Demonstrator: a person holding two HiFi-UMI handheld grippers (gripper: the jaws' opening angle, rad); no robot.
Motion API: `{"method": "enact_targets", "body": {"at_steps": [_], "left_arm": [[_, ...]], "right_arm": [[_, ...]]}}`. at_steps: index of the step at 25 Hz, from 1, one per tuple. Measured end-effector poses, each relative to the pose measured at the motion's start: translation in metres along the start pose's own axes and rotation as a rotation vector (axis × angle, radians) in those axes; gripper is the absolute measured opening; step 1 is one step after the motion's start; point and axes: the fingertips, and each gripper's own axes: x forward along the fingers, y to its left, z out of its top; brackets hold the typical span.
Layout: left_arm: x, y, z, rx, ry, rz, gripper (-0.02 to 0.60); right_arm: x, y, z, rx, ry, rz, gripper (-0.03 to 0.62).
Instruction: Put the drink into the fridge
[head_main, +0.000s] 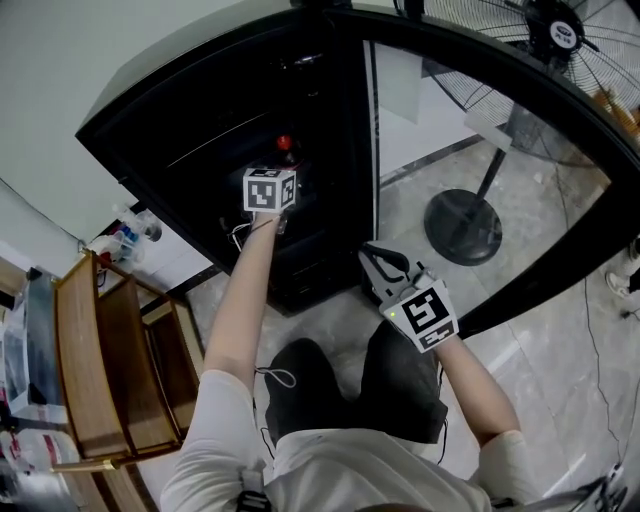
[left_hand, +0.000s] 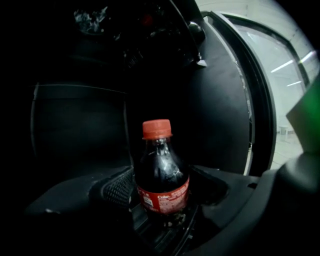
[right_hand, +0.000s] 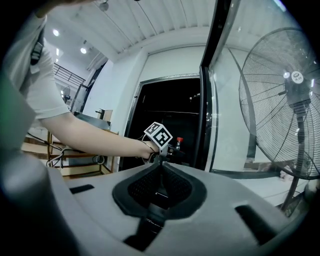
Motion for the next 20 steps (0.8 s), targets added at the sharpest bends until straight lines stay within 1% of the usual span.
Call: {"method": "enact_targets", "body": {"at_steps": [5, 7, 11, 15, 16, 20], "left_arm": [[-0.018, 0.002, 0.016, -0.007, -0.079, 0.03, 0.33], [-0.028, -0.002, 0.017, -0.01, -0.106, 0.032, 0.33], [-0.05, -0.008, 0.015, 0.014, -0.139, 0.032, 0.33], [-0.074, -0.01, 0.017, 0.025, -0.195, 0.035, 0.33], [-0.081, -0.012, 0.017, 0.028, -0.209, 0.032, 0.326], [-0.108, -0.014, 0.012, 0.032, -0.256, 0.023, 0.274]], "right_arm": [[0.002, 0.004, 0.008, -0.014, -0.014, 0.001, 0.014], [0.004, 0.008, 0.012, -0.011, -0.019, 0.001, 0.014], [0.011, 0.018, 0.016, -0.016, -0.017, 0.01, 0.014], [0.018, 0.022, 0.011, -0.004, -0.018, -0.008, 0.014], [0.021, 0.023, 0.01, 0.004, -0.015, -0.015, 0.014], [0.031, 0.024, 0.005, 0.026, -0.013, -0.044, 0.014]]}}
